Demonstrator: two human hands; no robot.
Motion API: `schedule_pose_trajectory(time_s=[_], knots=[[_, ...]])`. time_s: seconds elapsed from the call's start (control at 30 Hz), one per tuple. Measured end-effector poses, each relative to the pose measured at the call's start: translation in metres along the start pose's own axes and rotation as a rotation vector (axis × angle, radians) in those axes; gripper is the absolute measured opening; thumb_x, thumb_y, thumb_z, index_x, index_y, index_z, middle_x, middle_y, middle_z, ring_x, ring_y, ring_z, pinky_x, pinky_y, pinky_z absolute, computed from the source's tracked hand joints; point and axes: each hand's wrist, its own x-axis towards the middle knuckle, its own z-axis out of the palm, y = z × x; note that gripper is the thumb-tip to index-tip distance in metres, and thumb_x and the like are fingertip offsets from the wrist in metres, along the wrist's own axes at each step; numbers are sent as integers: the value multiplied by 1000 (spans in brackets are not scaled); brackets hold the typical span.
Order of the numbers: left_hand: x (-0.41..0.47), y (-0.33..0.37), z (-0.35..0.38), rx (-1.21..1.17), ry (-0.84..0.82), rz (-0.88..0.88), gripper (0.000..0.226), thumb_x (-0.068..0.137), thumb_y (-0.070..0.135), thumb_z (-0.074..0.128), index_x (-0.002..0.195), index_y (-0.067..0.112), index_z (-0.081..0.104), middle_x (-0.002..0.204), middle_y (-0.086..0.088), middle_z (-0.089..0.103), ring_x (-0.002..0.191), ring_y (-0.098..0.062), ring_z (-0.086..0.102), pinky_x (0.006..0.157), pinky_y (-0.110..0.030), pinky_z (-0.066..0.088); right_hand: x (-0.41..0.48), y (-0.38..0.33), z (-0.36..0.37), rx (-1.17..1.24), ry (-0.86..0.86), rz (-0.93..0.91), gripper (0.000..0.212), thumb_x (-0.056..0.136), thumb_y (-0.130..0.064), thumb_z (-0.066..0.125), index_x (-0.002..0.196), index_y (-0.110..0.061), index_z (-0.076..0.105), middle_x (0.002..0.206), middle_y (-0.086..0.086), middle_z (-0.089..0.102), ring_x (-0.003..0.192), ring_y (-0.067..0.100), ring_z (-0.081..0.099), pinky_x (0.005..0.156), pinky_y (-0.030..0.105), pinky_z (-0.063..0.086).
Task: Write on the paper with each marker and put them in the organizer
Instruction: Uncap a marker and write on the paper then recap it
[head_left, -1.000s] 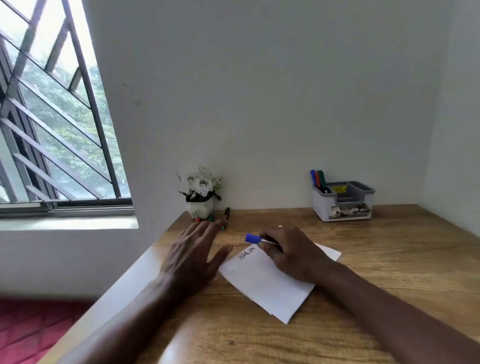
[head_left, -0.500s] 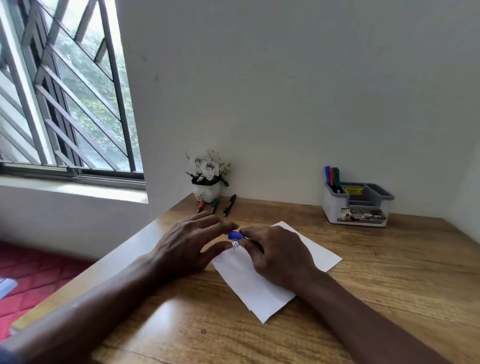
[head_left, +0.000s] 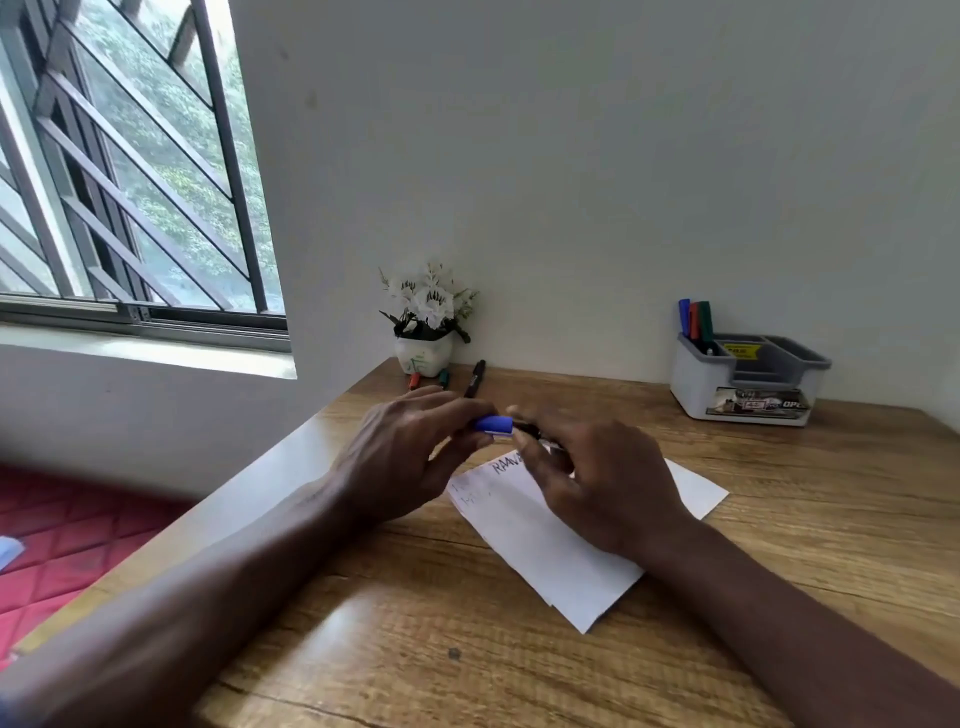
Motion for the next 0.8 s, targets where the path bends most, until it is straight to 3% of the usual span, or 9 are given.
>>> schedule_pose_trajectory(time_s=[0.13,0.2,0.27,0.33,0.43,0.5,0.63,0.7,0.8], knots=[[-1,-14,1,-21,-56,-139,29,96,42,61,116,24,71,92,11,69,82,-7,62,68,-37,53,3,11,-1,126,11,128,58,94,-34,37,151,-37,43,134,-8,66,110,10,62,92,33,53],[-2,-20,2,-14,-157,-215,31,92,49,59,113,30,73,92,14,69,82,-5,63,72,-38,54,3,15,0,214,15,167,66,98,-19,45,157,-42,28,126,-3,68,95,9,63,81,22,51],[-1,-23,4,16,-258,-282,36,90,56,56,114,35,73,96,16,67,87,-5,62,81,-39,53,2,16,0,293,31,184,80,97,-5,50,154,-53,21,103,1,72,77,15,66,71,32,58],[1,-25,7,54,-341,-329,39,91,62,55,117,39,72,101,16,62,93,-6,57,87,-40,50,3,17,-1,308,57,175,70,98,-5,54,145,-52,33,93,1,71,73,18,70,70,43,62],[1,-25,8,61,-369,-363,41,91,66,55,119,41,71,103,14,60,98,-9,56,90,-41,48,5,14,-1,451,88,198,34,100,-9,59,125,-32,60,95,-1,72,74,14,74,67,36,64],[1,-24,9,29,-366,-389,45,89,71,51,117,41,71,105,13,60,102,-11,56,90,-41,48,7,8,-1,686,76,335,26,102,-9,55,121,-24,67,96,4,75,77,20,76,68,35,62],[-2,-24,10,-49,-418,-445,68,83,87,29,119,43,66,115,12,56,114,-12,52,96,-44,45,10,7,-1,1343,-105,638,38,98,-15,42,128,-11,66,110,19,72,104,30,69,81,37,56],[-2,-25,12,-43,-471,-441,73,81,89,27,124,42,61,129,11,54,124,-12,47,100,-46,40,8,10,-1,1440,-167,621,49,85,-21,52,131,-11,64,115,19,71,107,26,69,81,33,58],[-1,-23,13,-2,-520,-410,71,80,88,37,132,42,54,141,10,50,132,-13,41,106,-45,37,8,10,2,1367,-220,560,54,78,-9,64,132,-11,63,110,14,74,104,24,71,75,29,60]])
